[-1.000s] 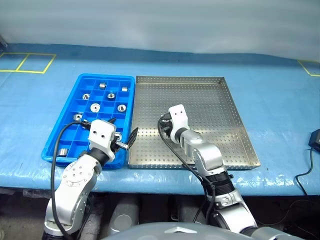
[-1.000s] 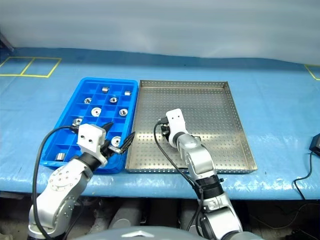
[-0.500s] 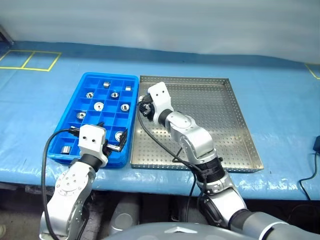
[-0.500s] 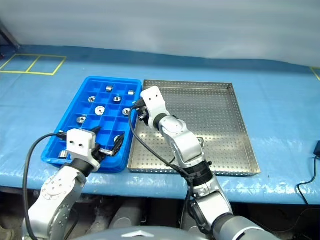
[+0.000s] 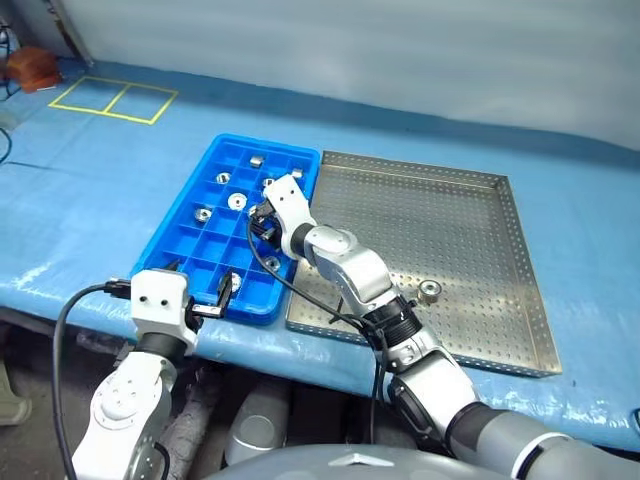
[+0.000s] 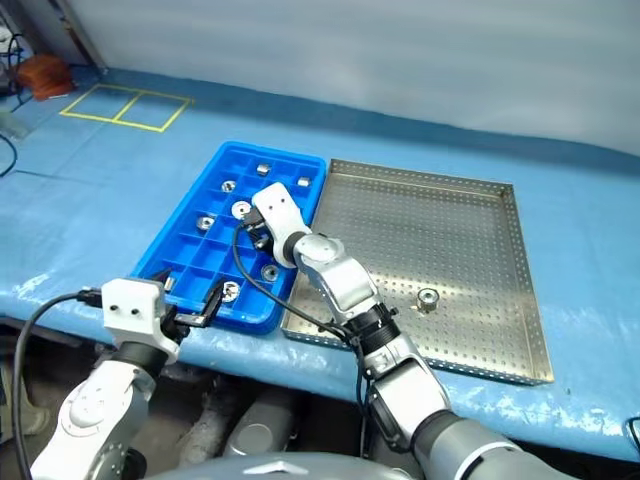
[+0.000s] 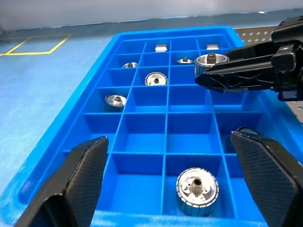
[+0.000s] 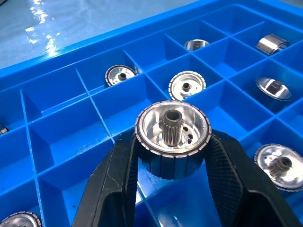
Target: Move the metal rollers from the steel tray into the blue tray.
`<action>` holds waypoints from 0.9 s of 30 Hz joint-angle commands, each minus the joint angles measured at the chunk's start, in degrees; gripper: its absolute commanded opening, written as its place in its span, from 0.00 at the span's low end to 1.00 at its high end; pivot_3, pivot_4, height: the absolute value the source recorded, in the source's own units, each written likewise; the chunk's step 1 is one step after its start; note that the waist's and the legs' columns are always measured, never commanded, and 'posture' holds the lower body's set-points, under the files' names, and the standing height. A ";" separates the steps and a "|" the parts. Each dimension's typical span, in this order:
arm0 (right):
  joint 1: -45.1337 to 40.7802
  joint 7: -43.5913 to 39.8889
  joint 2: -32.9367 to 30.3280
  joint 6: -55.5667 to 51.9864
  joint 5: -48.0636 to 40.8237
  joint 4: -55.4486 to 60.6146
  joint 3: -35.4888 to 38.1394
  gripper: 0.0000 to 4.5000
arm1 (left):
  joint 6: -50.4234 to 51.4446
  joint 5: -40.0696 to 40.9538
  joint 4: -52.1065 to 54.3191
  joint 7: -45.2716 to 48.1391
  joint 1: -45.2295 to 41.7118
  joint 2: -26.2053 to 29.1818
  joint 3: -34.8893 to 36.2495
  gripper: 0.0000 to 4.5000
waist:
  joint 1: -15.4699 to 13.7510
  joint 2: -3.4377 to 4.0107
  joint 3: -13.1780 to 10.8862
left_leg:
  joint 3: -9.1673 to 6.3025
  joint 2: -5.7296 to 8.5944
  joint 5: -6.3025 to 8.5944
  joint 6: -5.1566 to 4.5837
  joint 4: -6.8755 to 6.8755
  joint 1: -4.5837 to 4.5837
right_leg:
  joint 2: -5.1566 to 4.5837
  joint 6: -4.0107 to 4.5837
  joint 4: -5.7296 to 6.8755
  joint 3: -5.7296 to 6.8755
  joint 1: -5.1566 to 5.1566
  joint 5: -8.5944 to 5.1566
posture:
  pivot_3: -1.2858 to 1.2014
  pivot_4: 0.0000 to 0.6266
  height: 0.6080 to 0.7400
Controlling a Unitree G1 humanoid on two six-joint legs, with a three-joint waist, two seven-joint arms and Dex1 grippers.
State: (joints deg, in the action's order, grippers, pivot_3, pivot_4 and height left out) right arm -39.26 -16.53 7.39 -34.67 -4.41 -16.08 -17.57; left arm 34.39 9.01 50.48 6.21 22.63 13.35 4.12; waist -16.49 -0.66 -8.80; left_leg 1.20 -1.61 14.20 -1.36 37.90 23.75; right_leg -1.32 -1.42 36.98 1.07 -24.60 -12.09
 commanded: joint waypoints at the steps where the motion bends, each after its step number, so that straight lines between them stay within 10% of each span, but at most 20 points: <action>1: -2.03 -0.30 0.84 2.27 0.04 -0.25 1.28 0.37 | -1.55 -0.38 2.88 -0.08 -0.45 -0.10 0.42 1.00 | -1.05 0.00 0.00 | 0.00 0.00 0.00 0.00 -0.01 0.01 | 0.00 0.00 -0.01 0.01 -0.01 0.00 | 0.74 0.24 1.00; 9: 0.02 -0.67 -0.48 1.13 -0.38 -1.06 2.64 0.37 | -1.31 0.05 0.78 1.22 -3.58 0.51 -0.82 1.00 | -3.75 0.00 0.00 | 0.04 0.02 0.02 0.05 -0.01 0.09 | 0.00 0.00 -0.05 0.26 -0.03 0.00 | 0.72 0.24 1.00; 18: 3.59 0.92 -2.29 -1.67 0.27 7.66 3.49 0.99 | -0.94 0.71 -1.75 3.73 -6.99 1.31 -1.52 1.00 | -3.65 0.03 0.02 | -0.02 0.06 0.06 0.13 0.00 0.13 | 0.01 0.10 -0.05 0.56 0.00 -0.06 | 0.68 0.24 1.00; 27: 14.72 5.28 -10.12 -15.60 -0.91 37.40 11.79 0.99 | -0.51 2.46 -13.25 10.49 -21.44 3.59 -6.27 1.00 | 1.45 0.07 0.05 | -0.13 0.12 0.04 0.13 0.20 0.23 | -0.05 0.08 -0.09 0.61 0.10 -0.05 | 0.57 0.24 1.00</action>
State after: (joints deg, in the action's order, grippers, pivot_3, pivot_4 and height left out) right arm -25.69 -12.52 -2.12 -48.01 -5.08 15.17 -7.90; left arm 34.54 10.91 38.48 15.12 3.28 16.62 -0.43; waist -15.04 -0.59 -8.75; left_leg 1.10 -1.46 14.25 -1.23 38.10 23.97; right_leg -1.37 -1.35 36.90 1.66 -24.49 -12.12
